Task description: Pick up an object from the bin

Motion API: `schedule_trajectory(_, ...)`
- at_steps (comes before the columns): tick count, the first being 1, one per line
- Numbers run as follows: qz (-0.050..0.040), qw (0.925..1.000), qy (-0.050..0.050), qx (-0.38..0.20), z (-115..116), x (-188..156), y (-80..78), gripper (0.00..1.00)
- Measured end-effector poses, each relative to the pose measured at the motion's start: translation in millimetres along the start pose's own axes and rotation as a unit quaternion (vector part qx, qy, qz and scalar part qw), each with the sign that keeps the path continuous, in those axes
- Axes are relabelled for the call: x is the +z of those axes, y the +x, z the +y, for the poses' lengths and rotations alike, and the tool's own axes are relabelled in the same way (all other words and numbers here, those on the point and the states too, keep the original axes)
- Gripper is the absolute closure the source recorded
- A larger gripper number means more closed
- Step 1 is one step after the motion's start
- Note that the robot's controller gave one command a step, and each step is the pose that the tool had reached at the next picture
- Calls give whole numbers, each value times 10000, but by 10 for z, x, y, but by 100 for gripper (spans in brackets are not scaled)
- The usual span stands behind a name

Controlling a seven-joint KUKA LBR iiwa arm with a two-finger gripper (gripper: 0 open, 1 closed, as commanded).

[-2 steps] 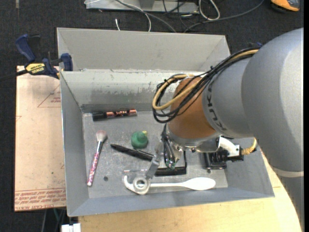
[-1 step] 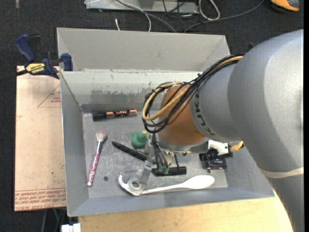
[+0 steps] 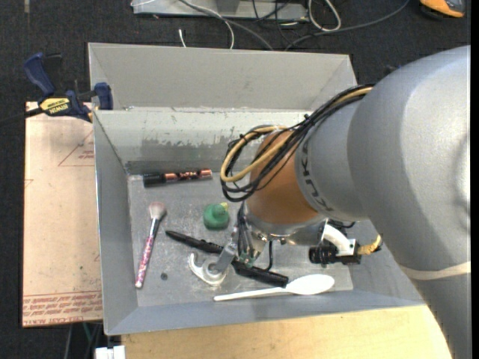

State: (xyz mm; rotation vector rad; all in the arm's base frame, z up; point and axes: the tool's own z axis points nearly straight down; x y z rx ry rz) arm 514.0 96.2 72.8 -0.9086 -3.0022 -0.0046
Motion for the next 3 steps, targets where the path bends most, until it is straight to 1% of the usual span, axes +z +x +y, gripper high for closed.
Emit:
schedule_trajectory(1,-1,10000,0,0,0,-3,0,100)
schedule_trajectory(2,31,10000,43,1,-31,-252,22,100)
schedule_trajectory(3,4,10000,13,-9,-11,-597,7,100)
